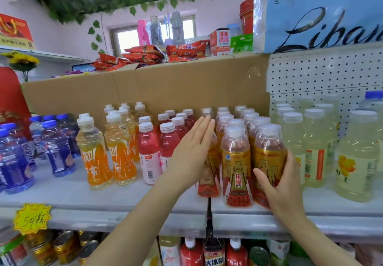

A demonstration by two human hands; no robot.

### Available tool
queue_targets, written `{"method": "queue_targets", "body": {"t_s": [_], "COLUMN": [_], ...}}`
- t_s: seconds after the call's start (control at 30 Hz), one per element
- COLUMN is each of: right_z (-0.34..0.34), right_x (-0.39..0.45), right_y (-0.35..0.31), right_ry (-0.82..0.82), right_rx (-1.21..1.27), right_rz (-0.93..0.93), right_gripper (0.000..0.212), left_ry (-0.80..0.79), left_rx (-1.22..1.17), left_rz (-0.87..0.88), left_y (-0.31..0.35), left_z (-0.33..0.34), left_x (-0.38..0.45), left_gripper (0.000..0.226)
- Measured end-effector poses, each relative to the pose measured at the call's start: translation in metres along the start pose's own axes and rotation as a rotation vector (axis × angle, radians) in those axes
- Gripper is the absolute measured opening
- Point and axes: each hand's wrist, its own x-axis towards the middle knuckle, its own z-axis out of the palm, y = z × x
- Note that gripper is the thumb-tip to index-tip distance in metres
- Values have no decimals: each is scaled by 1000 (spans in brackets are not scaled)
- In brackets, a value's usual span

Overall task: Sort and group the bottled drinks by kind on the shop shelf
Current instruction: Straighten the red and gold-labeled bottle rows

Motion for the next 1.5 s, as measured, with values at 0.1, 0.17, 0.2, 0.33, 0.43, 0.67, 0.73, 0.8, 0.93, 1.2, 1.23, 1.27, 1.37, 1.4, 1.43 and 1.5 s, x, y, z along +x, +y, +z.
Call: {"method": "queue_targets", "body": {"t_s": [0.1,0.17,0.2,0.33,0.43,0.67,0.73,0.8,0.93,1.2,1.23,1.27,1.37,1.4,1.43,1.5], "right_z": [-5,-7,-7,1,6,6,6,6,6,-9,-11,-11,-10,-10,-11,-13], "right_x": [9,25,35,59,57,54,54,54,53,40,34,30,18,17,17,19], "right_y": [-13,-32,-41,-53,-48,-45,-45,-46,-47,-30,-24,-19,-13,-13,-14,-16], "right_ry": [87,71,43,-31,-37,-8,-8,-9,-20,73,101,114,43,24,11,-2], "right_rx": [-89,-218,-288,-525,-593,-615,-623,-627,-629,-398,-383,-376,-368,-365,-363,-347], "right_rz": [-157,-369,-462,-677,-756,-770,-777,-780,-768,-688,-622,-548,-384,-361,-339,-292], "right_gripper": [97,91,87,80,69,63,63,62,61,58,60,64,74,75,77,79], "left_ry": [20,26,32,45,51,96,126,101,-56,383,397,364,216,193,185,169], "left_rx": [53,80,88,68,94,107,109,88,74,-910,-970,-982,-723,-661,-657,-681], "left_rz": [-20,-13,-8,-33,-73,-124,-129,-150,-203,-497,-478,-465,-442,-436,-443,-468], "left_y": [-6,-12,-15,-23,-28,-40,-43,-43,-43,31,51,68,99,102,103,101], "left_z": [17,24,26,34,49,91,98,98,97,21,19,17,22,24,24,25], "left_x": [8,18,24,57,85,126,132,135,135,26,0,-18,-39,-38,-37,-35], "left_gripper": [125,120,116,67,44,46,38,33,43,64,73,87,119,121,121,121]}}
